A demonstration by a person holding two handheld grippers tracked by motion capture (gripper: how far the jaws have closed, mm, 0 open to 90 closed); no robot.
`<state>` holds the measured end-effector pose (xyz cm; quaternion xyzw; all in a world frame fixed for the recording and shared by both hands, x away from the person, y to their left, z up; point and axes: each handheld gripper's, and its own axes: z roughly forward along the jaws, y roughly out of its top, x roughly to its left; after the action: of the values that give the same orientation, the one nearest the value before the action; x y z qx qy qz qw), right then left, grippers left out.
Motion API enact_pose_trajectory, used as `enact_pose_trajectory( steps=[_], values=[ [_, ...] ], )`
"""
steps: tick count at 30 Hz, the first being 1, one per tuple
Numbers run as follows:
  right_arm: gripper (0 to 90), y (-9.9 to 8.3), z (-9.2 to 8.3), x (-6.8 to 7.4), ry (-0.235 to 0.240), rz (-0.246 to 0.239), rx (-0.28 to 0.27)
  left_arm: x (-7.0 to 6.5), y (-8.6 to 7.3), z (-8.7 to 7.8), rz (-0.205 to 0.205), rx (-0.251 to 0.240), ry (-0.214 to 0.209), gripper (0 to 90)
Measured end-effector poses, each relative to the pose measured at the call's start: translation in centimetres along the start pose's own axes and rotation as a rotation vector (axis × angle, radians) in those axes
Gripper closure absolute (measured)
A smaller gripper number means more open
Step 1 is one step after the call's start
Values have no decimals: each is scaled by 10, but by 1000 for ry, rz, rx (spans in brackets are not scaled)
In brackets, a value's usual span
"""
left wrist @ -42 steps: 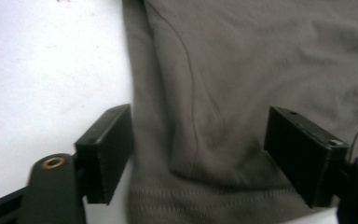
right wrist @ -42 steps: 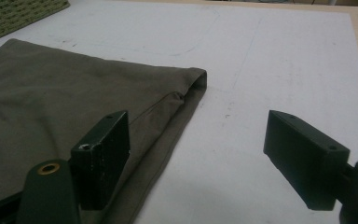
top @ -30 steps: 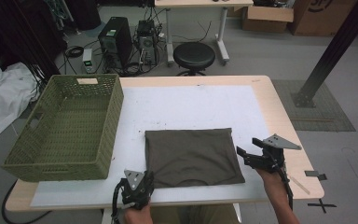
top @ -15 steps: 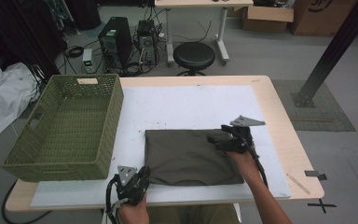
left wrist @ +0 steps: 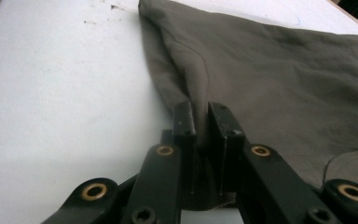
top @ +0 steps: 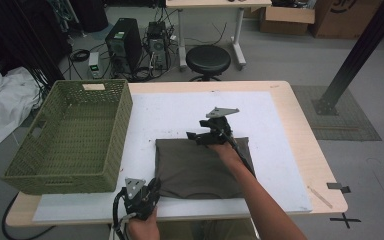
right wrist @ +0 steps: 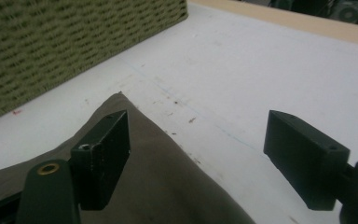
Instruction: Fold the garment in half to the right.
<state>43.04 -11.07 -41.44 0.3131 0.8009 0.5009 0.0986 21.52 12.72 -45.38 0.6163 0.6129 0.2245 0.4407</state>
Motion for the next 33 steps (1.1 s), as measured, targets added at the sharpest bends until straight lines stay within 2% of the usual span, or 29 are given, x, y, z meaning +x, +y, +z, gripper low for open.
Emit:
enact_pose_trajectory(
  steps=[5,11,14,19,23,25,28,30,33],
  values=[
    [292,8,33,8,51,-41,55,-3,-3,0,-1,4,9,820],
    [392,18,70,29,138,-93,137,-2,-3,0,-9,12,5,819],
    [440,22,85,38,152,-122,188,-2,-4,0,-5,18,6,819],
    [522,23,100,42,169,-118,223,-1,-6,1,-10,26,4,818],
    [610,22,110,44,180,-127,296,-1,-6,1,-8,29,1,818],
    [656,22,113,43,189,-113,297,0,-7,1,-13,29,-1,818],
    [786,23,114,42,158,-117,308,1,-8,1,-14,32,-6,818],
    [861,23,115,42,162,-99,312,1,-8,0,-16,31,-10,818],
    [877,24,116,41,171,-103,316,2,-8,0,-18,32,-13,817]
  ],
)
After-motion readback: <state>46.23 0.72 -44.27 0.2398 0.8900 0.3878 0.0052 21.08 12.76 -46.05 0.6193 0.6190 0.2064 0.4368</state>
